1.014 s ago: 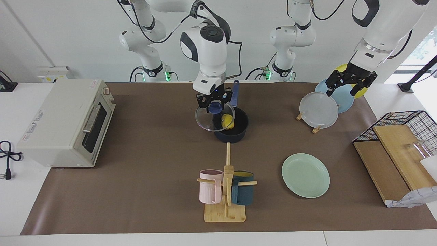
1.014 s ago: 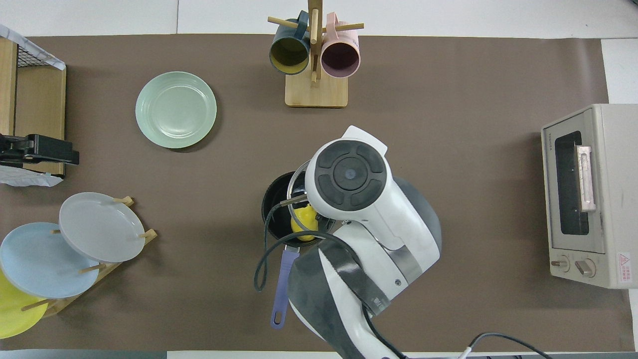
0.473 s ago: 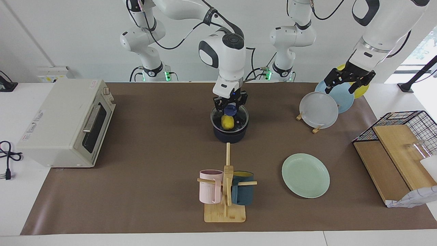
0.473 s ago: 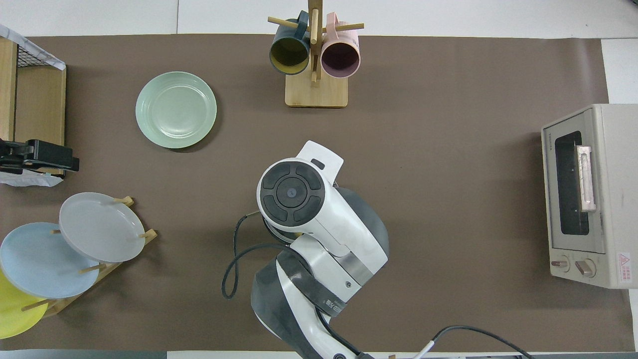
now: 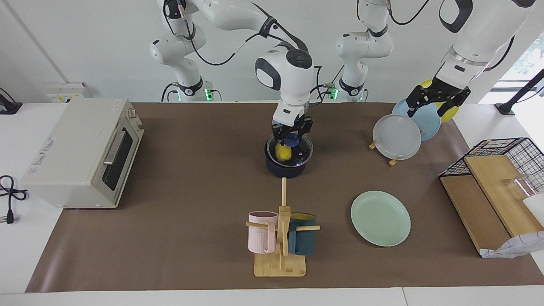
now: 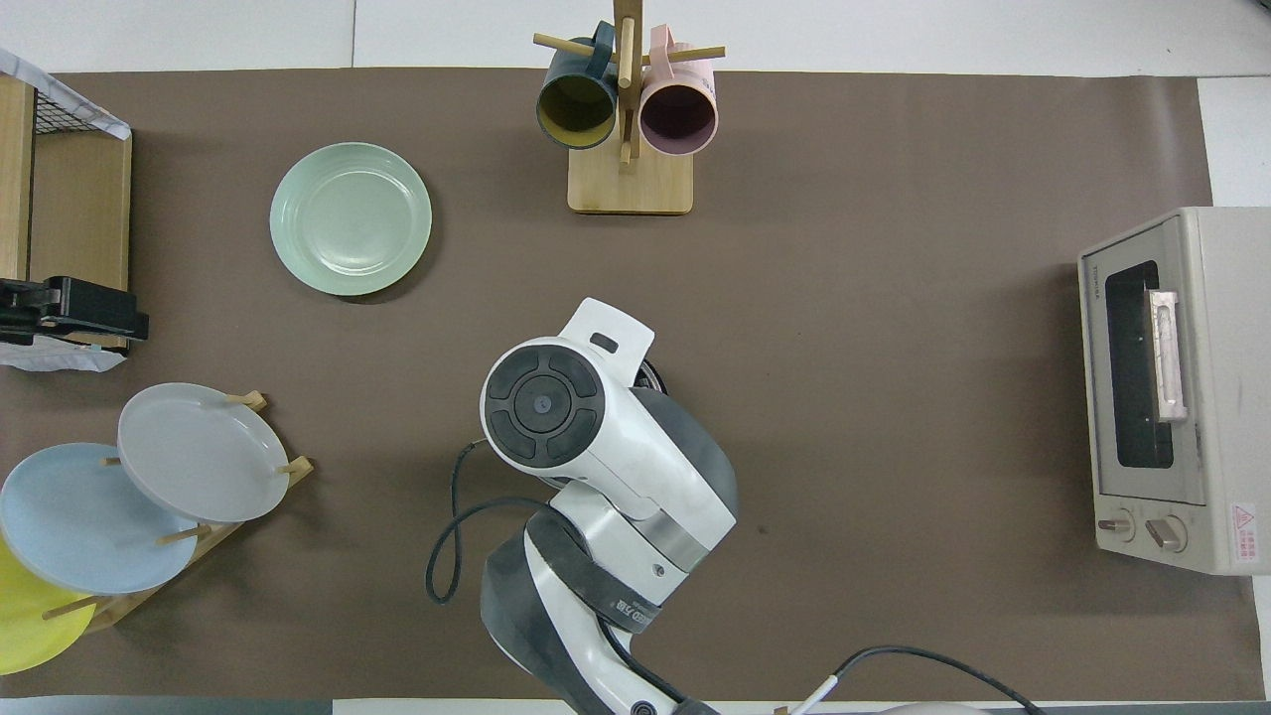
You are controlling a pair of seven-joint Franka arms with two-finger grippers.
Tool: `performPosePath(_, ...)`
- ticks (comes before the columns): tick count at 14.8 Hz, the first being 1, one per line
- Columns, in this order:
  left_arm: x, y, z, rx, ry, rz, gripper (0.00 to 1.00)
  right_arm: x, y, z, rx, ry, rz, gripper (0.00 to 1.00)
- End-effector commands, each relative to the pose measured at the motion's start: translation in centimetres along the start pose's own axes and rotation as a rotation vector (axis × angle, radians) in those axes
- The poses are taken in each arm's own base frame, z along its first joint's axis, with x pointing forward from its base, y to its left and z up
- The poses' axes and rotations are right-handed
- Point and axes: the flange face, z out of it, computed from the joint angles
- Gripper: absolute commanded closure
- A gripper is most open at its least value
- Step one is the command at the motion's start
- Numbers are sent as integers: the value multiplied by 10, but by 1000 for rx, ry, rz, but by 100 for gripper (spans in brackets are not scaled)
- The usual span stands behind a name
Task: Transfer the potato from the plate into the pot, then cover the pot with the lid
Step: 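Lower the lid onto the pot and open the right gripper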
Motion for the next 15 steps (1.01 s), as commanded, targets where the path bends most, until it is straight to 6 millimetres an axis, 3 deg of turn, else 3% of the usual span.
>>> performPosePath(1, 8, -14, -1, 18, 2, 15, 0, 2, 1, -1, -16, 22, 12, 100)
performPosePath(9, 7, -15, 3, 18, -15, -17, 0, 0, 6, 5, -25, 1, 34, 100)
performPosePath(15, 9, 4, 6, 19, -18, -14, 0, -2, 6, 5, -24, -19, 69, 100)
